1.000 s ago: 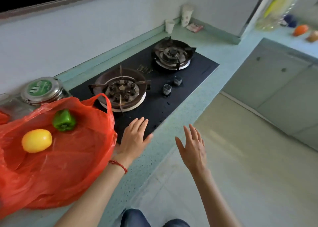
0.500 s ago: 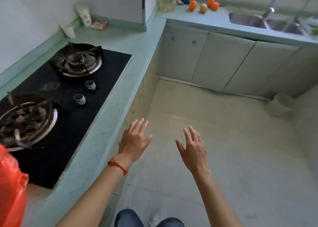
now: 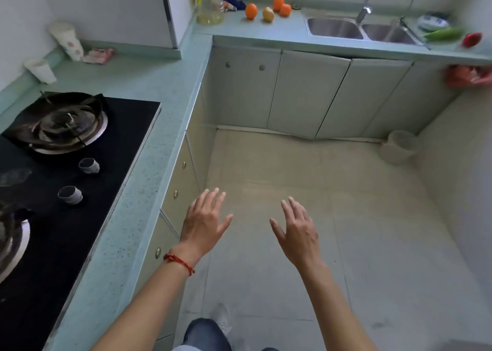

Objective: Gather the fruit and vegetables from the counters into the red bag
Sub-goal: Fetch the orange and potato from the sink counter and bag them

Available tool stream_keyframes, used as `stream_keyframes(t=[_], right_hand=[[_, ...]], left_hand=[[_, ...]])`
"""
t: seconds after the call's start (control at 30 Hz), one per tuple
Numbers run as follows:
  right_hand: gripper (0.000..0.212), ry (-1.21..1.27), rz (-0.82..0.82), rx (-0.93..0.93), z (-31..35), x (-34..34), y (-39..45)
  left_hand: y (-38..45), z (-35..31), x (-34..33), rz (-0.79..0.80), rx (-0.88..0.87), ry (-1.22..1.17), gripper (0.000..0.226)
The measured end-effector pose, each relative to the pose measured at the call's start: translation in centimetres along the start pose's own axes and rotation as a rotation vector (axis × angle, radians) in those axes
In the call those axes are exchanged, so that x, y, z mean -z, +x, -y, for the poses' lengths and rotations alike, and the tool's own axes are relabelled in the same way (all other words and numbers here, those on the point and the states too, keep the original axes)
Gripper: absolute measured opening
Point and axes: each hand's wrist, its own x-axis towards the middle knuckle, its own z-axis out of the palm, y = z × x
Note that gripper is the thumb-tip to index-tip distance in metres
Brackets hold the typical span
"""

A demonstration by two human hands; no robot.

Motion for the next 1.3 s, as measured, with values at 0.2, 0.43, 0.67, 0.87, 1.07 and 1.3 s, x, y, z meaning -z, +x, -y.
stream_keyframes(t=[0.2,0.43,0.67,0.87,1.07,1.3], right_hand=[[0.058,-0.007,0.013,-0.025,-0.1,-1.3,5.1],[0.057,-0.044,0.042,-0.042,-1.3,-2.5,11.8],[0.054,-0.076,0.014,-0.007,-4.3,-3.6,22.3],[0.054,-0.079,-0.023,0.043,-8.1,-3.0,32.9],[0.053,-0.095,-0.063,0.067,-11.4,-2.3,42.5],[0.054,-0.098,-0.094,0.079,-13.0,-2.9,52.3]], left_hand=[[5.3,2.2,-0.4,0.030,-0.011,0.027,0.060],[12.4,3.8,-1.1,0.040,-0.021,0.035,0.060],[22.8,3.7,-2.0,0.021,-0.020,0.052,0.058],[33.3,1.9,-1.9,0.009,-0.003,0.084,0.059],[43.1,0.1,-1.0,-0.015,-0.010,0.095,0.059],[53.3,0.7,-1.0,0.002,-0.009,0.071,0.060]])
